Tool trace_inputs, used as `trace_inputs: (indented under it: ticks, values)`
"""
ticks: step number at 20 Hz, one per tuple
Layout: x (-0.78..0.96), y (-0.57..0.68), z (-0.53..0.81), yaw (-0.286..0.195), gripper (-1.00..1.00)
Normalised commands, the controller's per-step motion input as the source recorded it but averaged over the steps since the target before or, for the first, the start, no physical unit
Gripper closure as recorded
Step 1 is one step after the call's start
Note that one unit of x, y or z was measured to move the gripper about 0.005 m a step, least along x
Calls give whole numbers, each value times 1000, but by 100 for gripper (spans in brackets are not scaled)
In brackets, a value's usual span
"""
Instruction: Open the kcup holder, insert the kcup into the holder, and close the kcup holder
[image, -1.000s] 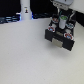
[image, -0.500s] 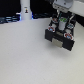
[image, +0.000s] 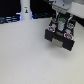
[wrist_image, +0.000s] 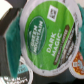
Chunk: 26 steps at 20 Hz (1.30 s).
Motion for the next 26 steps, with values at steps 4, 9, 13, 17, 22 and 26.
trace_inputs:
  ticks: [4,9,13,17,22,26]
  values:
    - [15,-30,-209,-5,100]
    - [56,99,-48,32,-100]
    - [120,34,258,76,-100]
    - [149,4,371,83,-100]
    - [231,-195,499,93,-100]
    - [359,-366,447,82,-100]
